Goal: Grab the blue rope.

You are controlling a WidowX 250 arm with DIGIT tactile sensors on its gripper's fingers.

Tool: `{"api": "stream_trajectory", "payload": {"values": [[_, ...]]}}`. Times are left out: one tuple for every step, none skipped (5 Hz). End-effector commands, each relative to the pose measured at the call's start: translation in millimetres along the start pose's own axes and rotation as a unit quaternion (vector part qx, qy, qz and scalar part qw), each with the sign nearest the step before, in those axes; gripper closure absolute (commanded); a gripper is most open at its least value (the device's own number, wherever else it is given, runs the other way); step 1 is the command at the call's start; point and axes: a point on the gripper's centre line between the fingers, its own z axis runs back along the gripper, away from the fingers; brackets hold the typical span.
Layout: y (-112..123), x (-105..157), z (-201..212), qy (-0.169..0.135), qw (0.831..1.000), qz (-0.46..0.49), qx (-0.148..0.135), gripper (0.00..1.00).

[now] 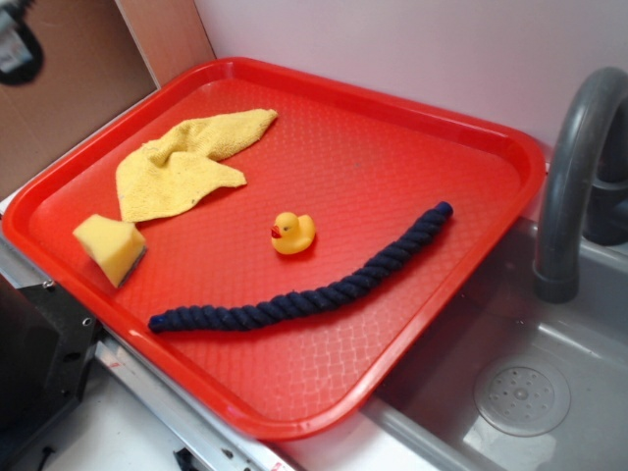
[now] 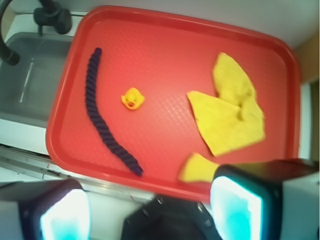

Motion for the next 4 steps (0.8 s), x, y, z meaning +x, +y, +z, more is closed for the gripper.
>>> {"api": "stream_trajectory", "payload": {"values": [[-35.5, 20.6, -46.6, 0.002, 0.999, -0.044, -0.013, 0.0], [-45.5, 31.2, -83.6, 0.036, 0.997, -0.065, -0.007, 0.0], [-54.6, 34.3, -123.3, 0.062, 0.995, -0.072, 0.004, 0.0], [-56.6, 34.2, -154.3, 0.088, 0.992, -0.086, 0.007, 0.0]]}}
